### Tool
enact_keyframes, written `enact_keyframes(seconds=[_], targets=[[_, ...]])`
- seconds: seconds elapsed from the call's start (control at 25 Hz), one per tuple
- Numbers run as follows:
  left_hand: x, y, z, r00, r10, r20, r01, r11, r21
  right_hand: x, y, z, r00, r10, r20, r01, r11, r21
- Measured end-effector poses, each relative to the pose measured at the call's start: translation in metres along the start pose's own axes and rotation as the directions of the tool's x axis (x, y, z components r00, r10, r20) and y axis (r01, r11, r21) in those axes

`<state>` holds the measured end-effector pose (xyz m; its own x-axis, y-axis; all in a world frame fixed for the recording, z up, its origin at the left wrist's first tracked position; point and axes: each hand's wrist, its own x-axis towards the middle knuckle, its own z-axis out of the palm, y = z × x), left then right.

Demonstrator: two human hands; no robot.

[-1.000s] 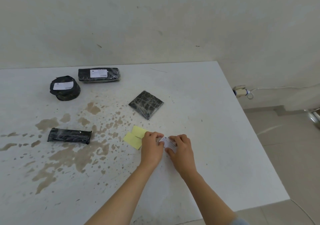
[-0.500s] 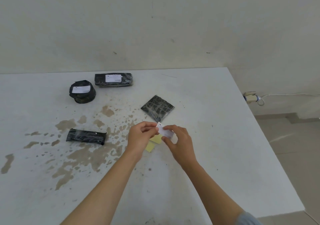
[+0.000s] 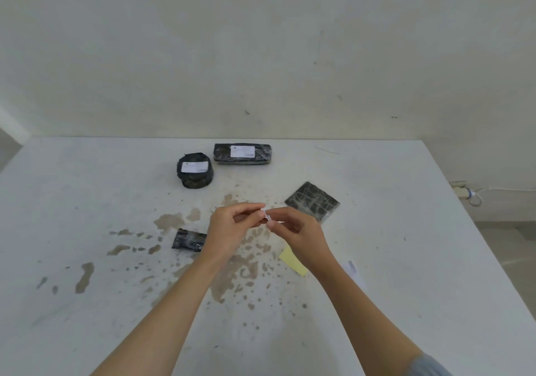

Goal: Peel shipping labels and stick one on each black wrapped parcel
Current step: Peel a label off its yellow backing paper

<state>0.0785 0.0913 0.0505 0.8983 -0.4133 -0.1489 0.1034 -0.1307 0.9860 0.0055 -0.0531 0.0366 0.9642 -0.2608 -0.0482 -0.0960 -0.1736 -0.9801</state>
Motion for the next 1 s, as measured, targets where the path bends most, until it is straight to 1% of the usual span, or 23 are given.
enact_keyframes(seconds=[0.08,0.24,0.44,0.72,1.0], targets=[[0.005,0.0,-0.015,1.0,0.023,0.01,-0.023,1.0,0.011,0.007,-0.007,0.012,1.0,-0.014,-0.006,0.014,0.999,0.038],[0.014,-0.002,-0.038,0.998,0.035,0.056,-0.035,0.999,0.01,0.017,-0.011,0.032,1.0,0.007,-0.024,-0.004,0.993,0.118],[0.022,-0.007,-0.053,0.995,0.038,0.093,-0.042,0.998,0.037,0.021,-0.01,0.045,0.999,0.041,-0.028,-0.036,0.988,0.15],[0.026,-0.011,-0.059,0.992,0.048,0.121,-0.053,0.998,0.033,0.023,-0.006,0.053,0.997,0.079,-0.024,-0.074,0.987,0.145],[0.028,-0.012,-0.061,0.989,0.073,0.128,-0.077,0.997,0.031,0.026,-0.003,0.053,0.997,0.072,-0.016,-0.069,0.989,0.128]])
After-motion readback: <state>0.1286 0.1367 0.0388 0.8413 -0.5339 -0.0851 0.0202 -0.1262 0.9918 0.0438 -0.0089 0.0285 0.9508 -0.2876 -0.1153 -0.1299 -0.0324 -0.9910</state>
